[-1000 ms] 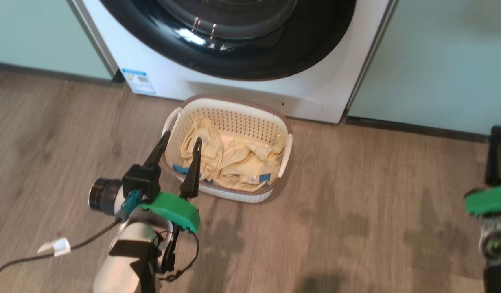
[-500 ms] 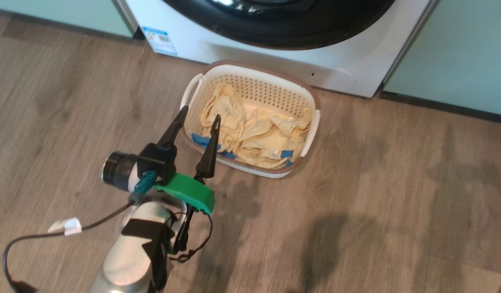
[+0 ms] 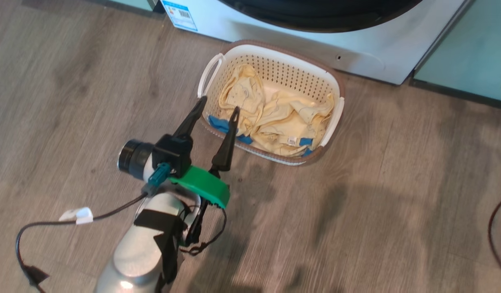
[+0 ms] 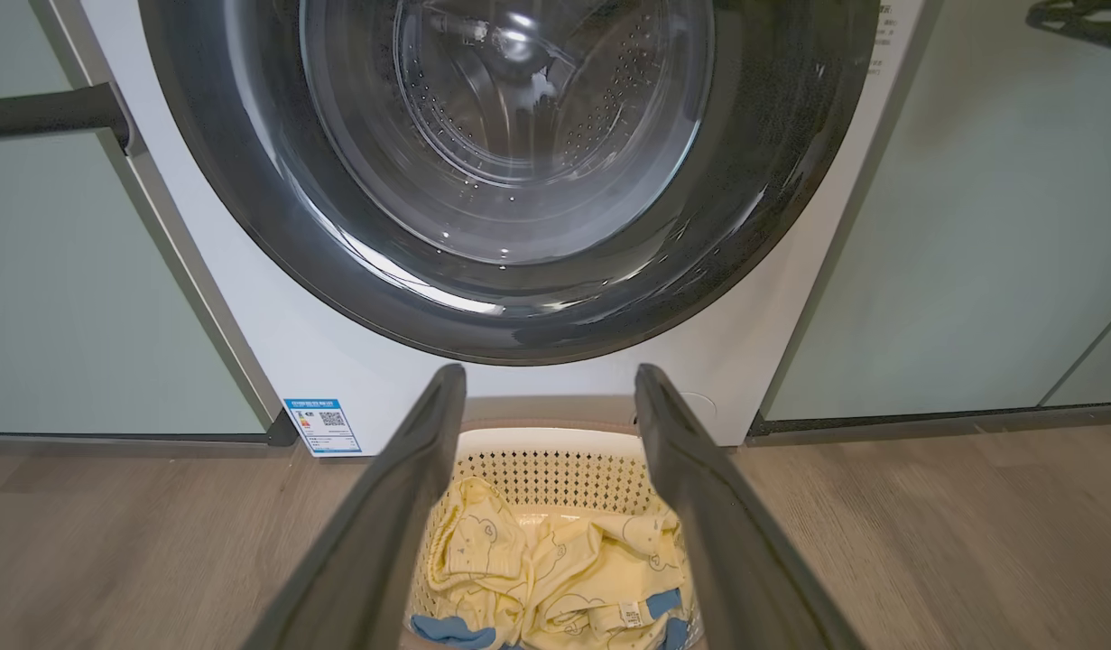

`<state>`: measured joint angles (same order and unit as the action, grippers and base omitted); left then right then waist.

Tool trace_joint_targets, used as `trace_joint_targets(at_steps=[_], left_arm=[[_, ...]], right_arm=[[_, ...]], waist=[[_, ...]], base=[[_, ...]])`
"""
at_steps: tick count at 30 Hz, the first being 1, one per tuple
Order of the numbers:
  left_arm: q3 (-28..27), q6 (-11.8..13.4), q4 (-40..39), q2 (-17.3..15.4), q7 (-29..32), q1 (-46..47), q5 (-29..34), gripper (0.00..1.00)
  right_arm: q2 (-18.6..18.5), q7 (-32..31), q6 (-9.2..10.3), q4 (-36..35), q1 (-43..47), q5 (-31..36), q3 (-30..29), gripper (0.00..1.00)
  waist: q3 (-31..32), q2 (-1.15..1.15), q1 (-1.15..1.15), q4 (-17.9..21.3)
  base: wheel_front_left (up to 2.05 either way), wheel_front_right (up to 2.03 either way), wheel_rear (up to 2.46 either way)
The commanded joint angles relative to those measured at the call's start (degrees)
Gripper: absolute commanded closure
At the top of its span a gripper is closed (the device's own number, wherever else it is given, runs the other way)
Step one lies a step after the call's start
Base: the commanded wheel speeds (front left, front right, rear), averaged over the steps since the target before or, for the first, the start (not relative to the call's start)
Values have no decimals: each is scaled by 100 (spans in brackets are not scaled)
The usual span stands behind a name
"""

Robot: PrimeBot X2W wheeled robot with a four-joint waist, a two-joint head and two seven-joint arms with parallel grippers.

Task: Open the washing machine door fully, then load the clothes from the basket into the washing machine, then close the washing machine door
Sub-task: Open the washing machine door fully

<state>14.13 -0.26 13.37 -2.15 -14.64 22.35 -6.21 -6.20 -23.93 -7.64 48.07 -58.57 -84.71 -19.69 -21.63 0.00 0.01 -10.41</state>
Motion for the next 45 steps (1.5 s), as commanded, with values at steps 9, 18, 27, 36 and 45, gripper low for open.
trace_joint_targets(at_steps=[9, 18, 27, 36, 45], left_arm=[[90, 97, -248, -73, -36, 423, -137, 0], [321, 195, -286, -73, -36, 571, -284, 0], [431, 236, -313, -73, -36, 623, -358, 0], [525, 281, -342, -73, -36, 656, -437, 0], [594, 316, -369, -73, -36, 729, -503, 0]], right_arm=[[-29, -451, 15, 560, -1512, 108, 406, 100], [-176, -605, 15, 1360, -2482, 307, 573, 100], [-426, -641, 15, 2102, -3123, 619, 773, 100], [-483, -680, 15, 2512, -3562, 944, 1004, 100], [-451, -841, 15, 2585, -3682, 1207, 1132, 100]], waist=[[-314, 0, -1, -194], [-495, 0, -1, -387], [-606, 0, -1, -491], [-723, 0, -1, -554], [-824, 0, -1, -607]], base=[[0, 0, 0], [0, 0, 0], [0, 0, 0], [0, 0, 0], [0, 0, 0]])
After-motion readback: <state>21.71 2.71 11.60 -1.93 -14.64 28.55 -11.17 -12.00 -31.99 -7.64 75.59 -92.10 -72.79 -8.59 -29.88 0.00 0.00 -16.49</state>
